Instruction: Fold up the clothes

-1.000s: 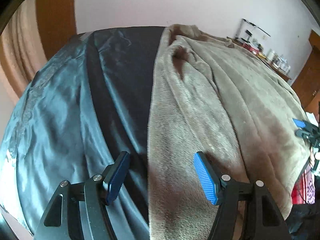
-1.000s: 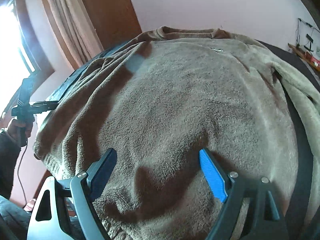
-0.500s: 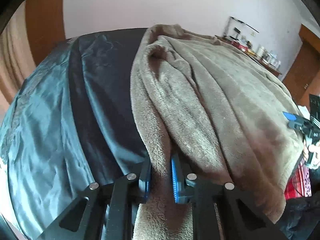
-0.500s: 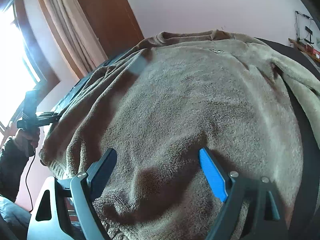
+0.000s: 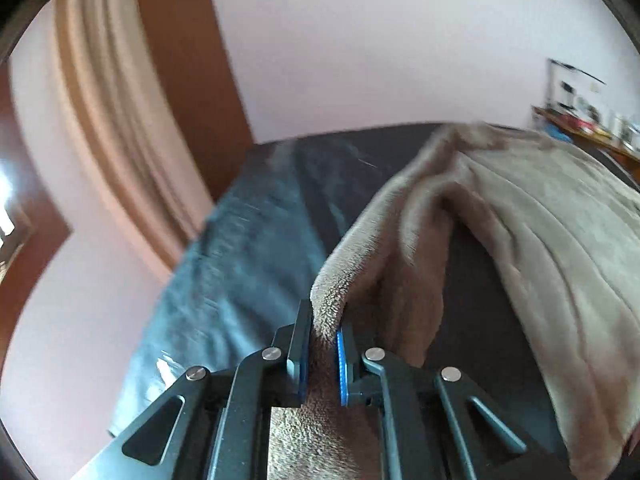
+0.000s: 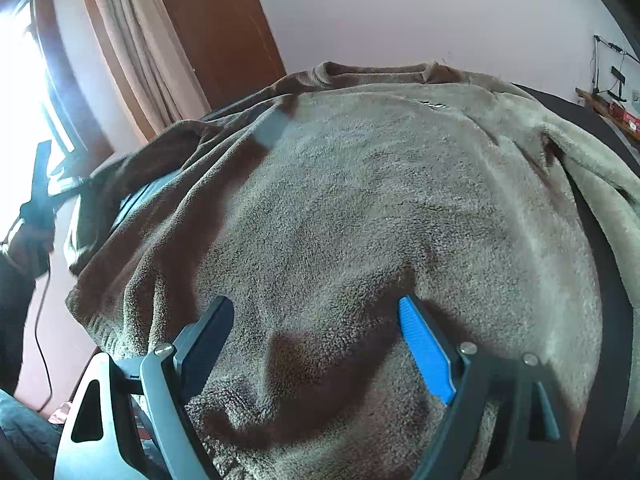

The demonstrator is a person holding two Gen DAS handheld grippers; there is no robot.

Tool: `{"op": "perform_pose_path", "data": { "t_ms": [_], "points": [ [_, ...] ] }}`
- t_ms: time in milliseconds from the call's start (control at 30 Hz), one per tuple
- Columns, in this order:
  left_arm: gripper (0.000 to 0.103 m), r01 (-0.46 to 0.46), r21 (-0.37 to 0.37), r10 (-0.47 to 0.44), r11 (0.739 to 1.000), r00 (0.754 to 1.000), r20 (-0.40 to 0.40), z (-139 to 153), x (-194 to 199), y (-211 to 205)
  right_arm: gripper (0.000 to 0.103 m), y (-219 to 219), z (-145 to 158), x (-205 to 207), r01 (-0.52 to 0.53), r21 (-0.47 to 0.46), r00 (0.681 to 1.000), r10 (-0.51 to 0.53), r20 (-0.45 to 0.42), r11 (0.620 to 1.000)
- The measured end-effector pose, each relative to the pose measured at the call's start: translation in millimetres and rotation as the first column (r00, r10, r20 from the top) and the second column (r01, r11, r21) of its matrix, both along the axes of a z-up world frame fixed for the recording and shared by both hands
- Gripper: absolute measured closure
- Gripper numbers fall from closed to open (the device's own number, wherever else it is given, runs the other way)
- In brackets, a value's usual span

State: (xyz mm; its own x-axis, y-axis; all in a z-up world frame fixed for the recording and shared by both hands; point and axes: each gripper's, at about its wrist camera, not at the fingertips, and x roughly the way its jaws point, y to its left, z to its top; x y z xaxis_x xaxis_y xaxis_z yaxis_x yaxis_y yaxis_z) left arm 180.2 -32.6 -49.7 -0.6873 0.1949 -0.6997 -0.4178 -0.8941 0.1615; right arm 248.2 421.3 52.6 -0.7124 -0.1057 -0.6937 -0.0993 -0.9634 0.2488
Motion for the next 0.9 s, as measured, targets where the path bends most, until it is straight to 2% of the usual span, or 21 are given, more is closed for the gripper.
{"op": "perform_pose_path", "data": {
  "t_ms": [167, 333, 533, 667, 767, 833, 900],
  "points": [
    [0.092, -0.11, -0.04, 0.107, 0.993, 0.993, -0.051, 9, -34, -13, 0.016, -1, 0, 0, 0.002, 0.008, 1.0, -0.002, 0.002, 1.0],
    [0.092, -0.219, -0.074, 0.211, 0.973, 0.972, -0.105, 18, -68, -25, 0.016, -2, 0, -1, 0.003, 0.018, 1.0, -0.003, 0.005, 1.0],
    [0.091, -0.262, -0.148, 0.25, 0.954, 0.964, -0.091, -9, -80, -20, 0.015, -5, 0, -2, 0.001, 0.034, 1.0, -0.002, 0.012, 0.999],
    [0.091, -0.257, -0.171, 0.247, 0.951, 0.966, -0.076, -17, -77, -16, 0.01, -7, -1, -4, -0.013, 0.04, 1.0, 0.012, 0.021, 0.999],
    [0.089, -0.261, -0.097, 0.264, 0.96, 0.964, 0.018, -20, -84, -26, 0.005, -12, -2, -7, -0.035, 0.058, 0.999, 0.033, 0.038, 0.998],
    [0.089, -0.283, 0.025, 0.279, 0.959, 0.953, 0.122, -20, -89, -42, 0.003, -15, -2, -8, -0.048, 0.075, 0.998, 0.044, 0.05, 0.996],
    [0.088, -0.316, 0.133, 0.289, 0.94, 0.939, 0.185, -17, -89, -55, 0.002, -20, -3, -9, -0.054, 0.101, 0.997, 0.048, 0.063, 0.993]
  ]
}}
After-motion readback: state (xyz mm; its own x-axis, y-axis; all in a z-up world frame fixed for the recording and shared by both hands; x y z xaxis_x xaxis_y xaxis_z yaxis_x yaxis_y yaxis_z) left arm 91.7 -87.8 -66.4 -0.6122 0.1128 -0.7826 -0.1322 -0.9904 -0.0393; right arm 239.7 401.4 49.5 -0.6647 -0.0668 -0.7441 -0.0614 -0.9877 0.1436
